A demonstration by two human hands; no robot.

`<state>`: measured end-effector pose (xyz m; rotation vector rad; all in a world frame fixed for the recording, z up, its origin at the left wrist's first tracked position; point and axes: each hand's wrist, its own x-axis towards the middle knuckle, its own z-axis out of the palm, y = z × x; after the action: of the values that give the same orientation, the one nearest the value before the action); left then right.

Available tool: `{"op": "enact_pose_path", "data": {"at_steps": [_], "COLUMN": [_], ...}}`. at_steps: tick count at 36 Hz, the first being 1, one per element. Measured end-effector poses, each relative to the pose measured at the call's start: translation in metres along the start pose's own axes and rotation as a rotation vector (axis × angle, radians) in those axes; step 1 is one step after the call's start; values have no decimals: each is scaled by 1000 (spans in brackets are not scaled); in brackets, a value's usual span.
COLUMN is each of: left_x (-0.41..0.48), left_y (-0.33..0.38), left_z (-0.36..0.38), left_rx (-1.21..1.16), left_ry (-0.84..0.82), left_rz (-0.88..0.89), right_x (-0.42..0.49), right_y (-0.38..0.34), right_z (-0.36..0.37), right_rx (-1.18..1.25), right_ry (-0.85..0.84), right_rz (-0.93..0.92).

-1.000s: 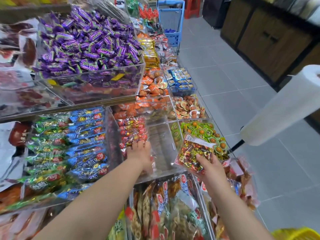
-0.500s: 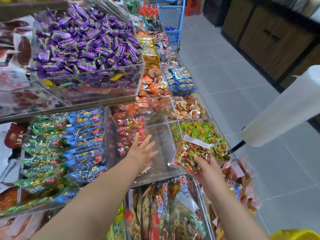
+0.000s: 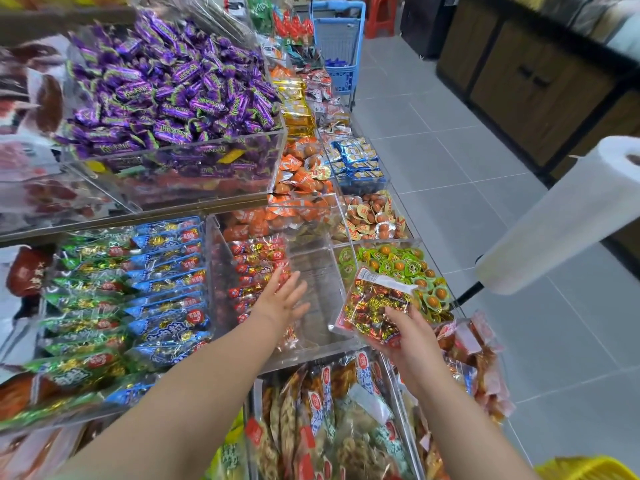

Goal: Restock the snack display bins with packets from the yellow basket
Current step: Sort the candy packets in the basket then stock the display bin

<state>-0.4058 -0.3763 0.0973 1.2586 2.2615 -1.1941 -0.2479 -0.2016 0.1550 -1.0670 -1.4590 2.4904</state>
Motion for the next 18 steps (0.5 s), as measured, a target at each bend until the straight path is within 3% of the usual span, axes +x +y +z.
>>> {"op": "enact_pose_path", "data": {"at_steps": [3,5,10,14,18], "left_x": [-12,-23,-66,-109,-129], "left_y": [0,-4,-26,-35,-36], "left_z": [-2,-13,-34,-29,-26], "left_rx": [-115,-314,-1351,-1427,-1464], "left_ry": [54,150,421,499,656], "left_rz": [6,1,-135,120,112], "right_x": [-3,-5,-11,-20,-28], "right_y": [-2,-5,-15,-28,-37], "right_z": [4,9,26,50,72], "right_rx": [-17,-38,90,-3,-76], "right_ry": [-27,-25,-40,-105,-241], "right_rz": [-11,-17,-7,82,312]}}
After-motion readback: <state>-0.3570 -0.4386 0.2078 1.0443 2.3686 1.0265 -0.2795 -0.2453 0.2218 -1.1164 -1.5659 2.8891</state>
